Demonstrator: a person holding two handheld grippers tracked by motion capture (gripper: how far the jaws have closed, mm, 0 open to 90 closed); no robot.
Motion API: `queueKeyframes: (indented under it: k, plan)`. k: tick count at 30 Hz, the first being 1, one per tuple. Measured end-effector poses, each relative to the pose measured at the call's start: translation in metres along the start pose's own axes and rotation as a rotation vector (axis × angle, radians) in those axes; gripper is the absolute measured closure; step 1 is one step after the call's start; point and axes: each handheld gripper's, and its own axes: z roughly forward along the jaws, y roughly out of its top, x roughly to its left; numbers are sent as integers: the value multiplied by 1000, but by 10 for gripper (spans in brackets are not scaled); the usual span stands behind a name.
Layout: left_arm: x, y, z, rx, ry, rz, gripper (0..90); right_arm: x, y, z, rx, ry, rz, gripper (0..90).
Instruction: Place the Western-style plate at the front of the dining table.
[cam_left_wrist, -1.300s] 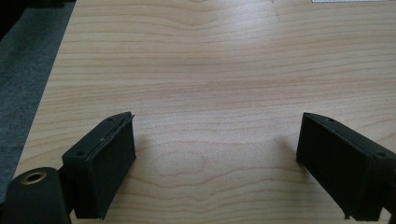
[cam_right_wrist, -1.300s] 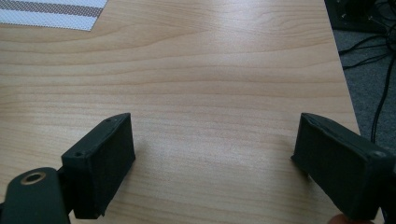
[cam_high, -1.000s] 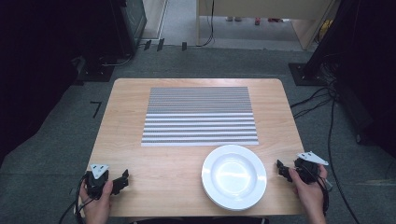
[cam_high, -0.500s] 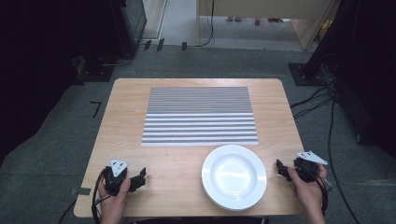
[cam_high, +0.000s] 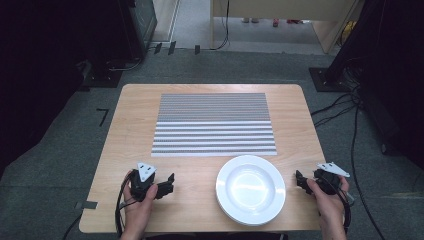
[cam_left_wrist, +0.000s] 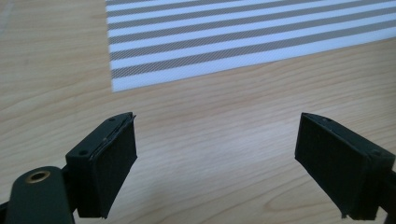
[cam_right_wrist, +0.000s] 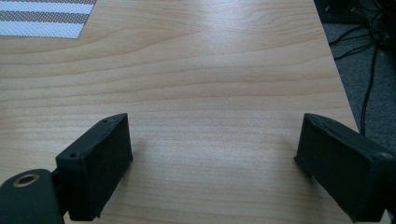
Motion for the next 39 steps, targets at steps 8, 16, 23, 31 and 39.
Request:
queueKeyframes:
  k: [8, 16, 23, 31, 39]
  plan:
    - [-25, 14, 11, -10, -45, 11, 130, -2, 0, 0, 0, 14, -12, 101]
    - [-51, 25, 20, -13, -96, 21, 131, -1, 0, 0, 0, 5, -5, 101]
    - [-74, 30, 27, -12, -140, 27, 131, 0, 0, 0, 0, -1, 1, 102]
    - [-75, 22, 30, 3, -170, 24, 131, 1, 2, 0, 3, -2, 31, 106]
    - [-84, 19, 25, -1, -222, 37, 130, 13, 8, -24, -117, 64, 68, 177]
